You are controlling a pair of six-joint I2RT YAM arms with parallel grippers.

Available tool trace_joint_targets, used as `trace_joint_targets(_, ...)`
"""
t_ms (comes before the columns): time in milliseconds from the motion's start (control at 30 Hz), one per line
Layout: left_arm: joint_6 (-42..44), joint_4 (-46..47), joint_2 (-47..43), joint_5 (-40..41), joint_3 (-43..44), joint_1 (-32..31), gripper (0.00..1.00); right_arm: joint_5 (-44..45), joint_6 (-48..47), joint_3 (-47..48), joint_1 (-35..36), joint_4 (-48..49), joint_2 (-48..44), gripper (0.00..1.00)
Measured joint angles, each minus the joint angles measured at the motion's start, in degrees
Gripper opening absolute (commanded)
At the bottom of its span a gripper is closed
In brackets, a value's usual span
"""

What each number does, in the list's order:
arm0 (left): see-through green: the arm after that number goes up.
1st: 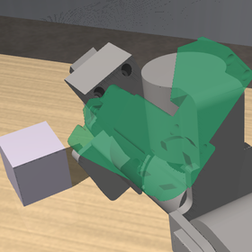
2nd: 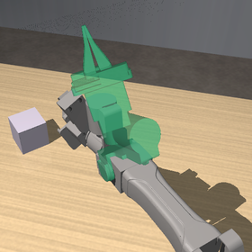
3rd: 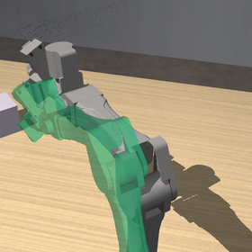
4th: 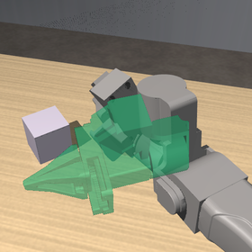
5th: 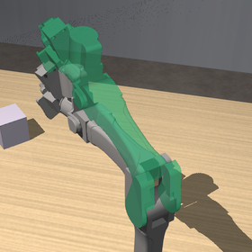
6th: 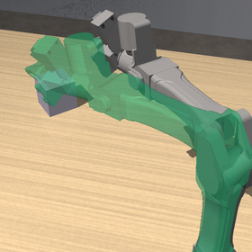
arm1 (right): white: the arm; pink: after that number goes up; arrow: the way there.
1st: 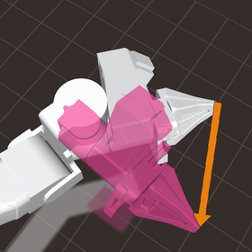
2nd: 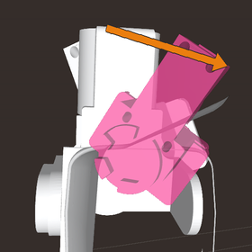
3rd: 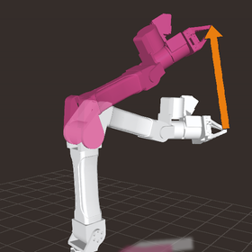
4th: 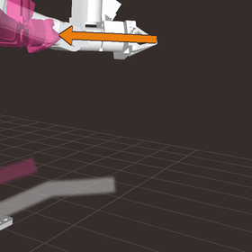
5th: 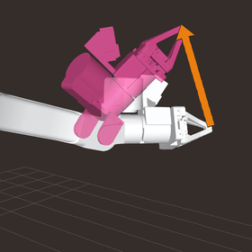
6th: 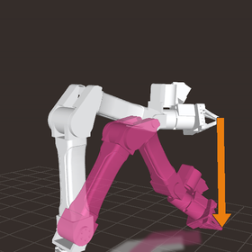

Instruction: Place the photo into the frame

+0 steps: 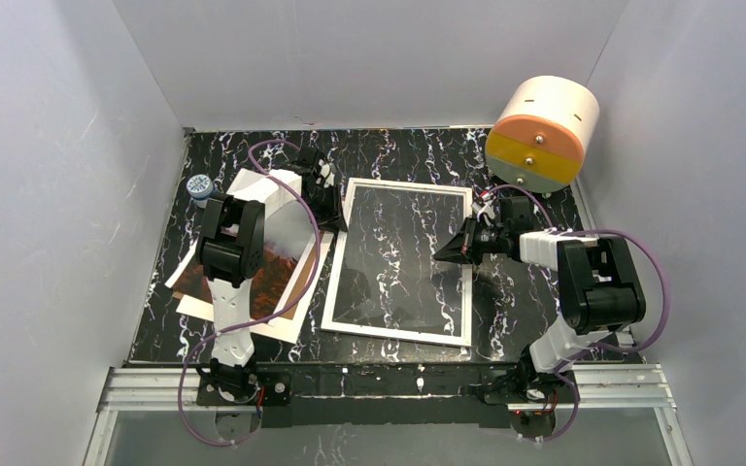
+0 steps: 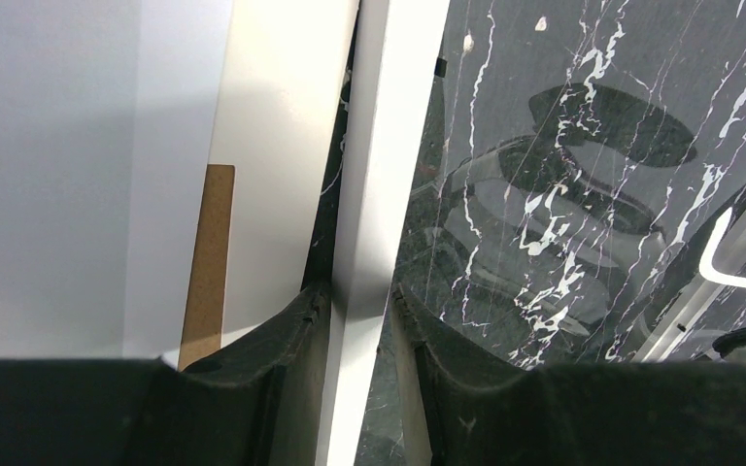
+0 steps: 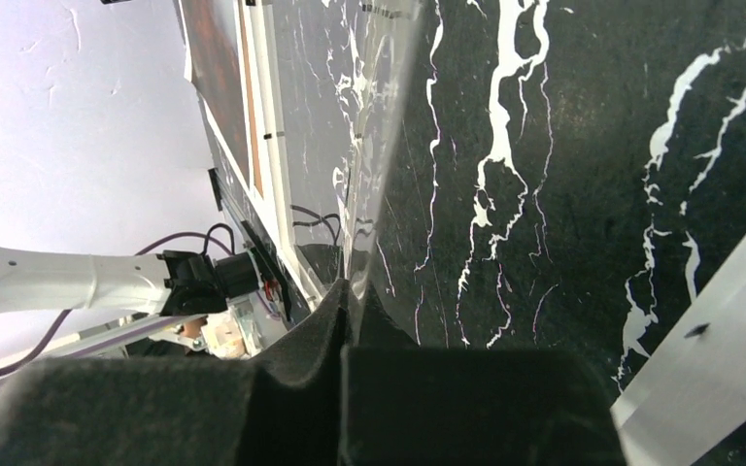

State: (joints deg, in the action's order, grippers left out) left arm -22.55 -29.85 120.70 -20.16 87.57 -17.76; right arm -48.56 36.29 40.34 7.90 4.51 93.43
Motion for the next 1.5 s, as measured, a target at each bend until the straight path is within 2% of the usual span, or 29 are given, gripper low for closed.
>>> trace_joint_targets(367, 0.00, 0.17, 0.00, -0.28, 0.00, 0.00, 0.32, -1.70, -1.86, 0.72, 0.11, 1.73, 3.67, 0.01)
trace_joint_targets(600, 0.04, 0.07, 0.00, -0.07, -0.04, 0.02, 0.23, -1.66, -1.84, 0.74, 0.22, 1.75, 3.72, 0.01)
trace_joint_targets(867, 0.07, 0.00, 0.00, 0.33, -0.11, 0.02, 0.22, -1.29, -1.81, 0.74, 0.44, 1.73, 3.72, 0.01)
trace_joint_targets(1067, 1.20, -0.74, 0.00, 3.85, 0.42, -1.25, 0.21, -1.22, -1.81, 0.74, 0.48, 1.68, 3.72, 0.01)
trace_joint_targets(1400, 3.10, -2.60, -0.37, 12.76, 1.84, -4.59, 0.09, -1.01, -1.81, 0.74, 0.48, 1.60, 3.89, 0.01)
trace_joint_targets(1500, 3.15, -2.67, -0.39, 13.31, 1.88, -4.72, 0.08, -0.83, -1.81, 0.74, 0.48, 1.51, 4.13, 0.10)
